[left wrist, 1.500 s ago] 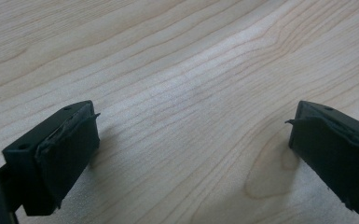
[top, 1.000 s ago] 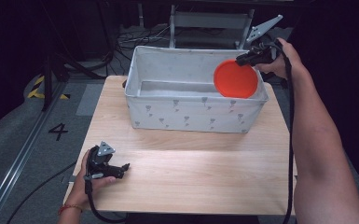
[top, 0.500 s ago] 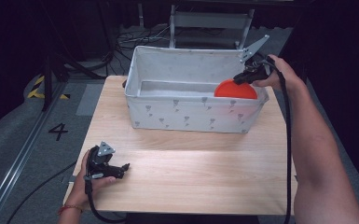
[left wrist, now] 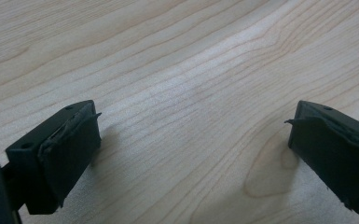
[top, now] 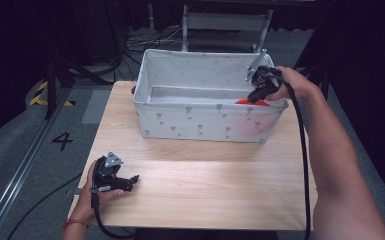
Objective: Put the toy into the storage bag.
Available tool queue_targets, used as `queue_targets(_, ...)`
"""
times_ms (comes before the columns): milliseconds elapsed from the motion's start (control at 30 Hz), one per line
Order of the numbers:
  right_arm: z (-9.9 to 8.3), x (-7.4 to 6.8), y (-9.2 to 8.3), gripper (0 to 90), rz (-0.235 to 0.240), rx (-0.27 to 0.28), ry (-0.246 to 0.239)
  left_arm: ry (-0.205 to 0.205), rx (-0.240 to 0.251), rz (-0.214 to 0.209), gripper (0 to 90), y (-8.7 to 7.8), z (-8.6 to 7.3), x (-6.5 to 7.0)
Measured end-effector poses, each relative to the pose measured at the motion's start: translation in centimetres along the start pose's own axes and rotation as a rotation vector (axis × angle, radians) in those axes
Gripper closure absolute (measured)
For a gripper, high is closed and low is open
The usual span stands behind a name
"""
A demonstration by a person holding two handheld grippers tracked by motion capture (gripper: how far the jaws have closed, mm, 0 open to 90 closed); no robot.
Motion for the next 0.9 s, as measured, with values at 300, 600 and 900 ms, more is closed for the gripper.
queue_targets(300, 0.1, 0.2, 0.6, 82.4, 0.012, -0.002, 0.018, 0.003, -0.001, -0.002, 2.5, 0.0, 0.0, 0.0)
queue_targets(600, -0.2, -0.2, 1.7, 82.1, 0.02, -0.05, 0.01, 0.002, -0.001, -0.002, 2.5, 0.0, 0.0, 0.0)
queue_targets(900, -0.5, -0.1, 1.0, 79.6, -0.004, -0.019, 0.043, 0.003, -0.001, 0.0, 2.5, 0.0, 0.0, 0.0)
Point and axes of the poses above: each handheld gripper's, and its own axes: y roughly forward along the jaws, z roughly out of its top, x roughly to its right, the point moved 8 cm from there along y, roughly forward along the jaws, and after that the axes turned 5 degrees about -z, right-handed, at the moved point
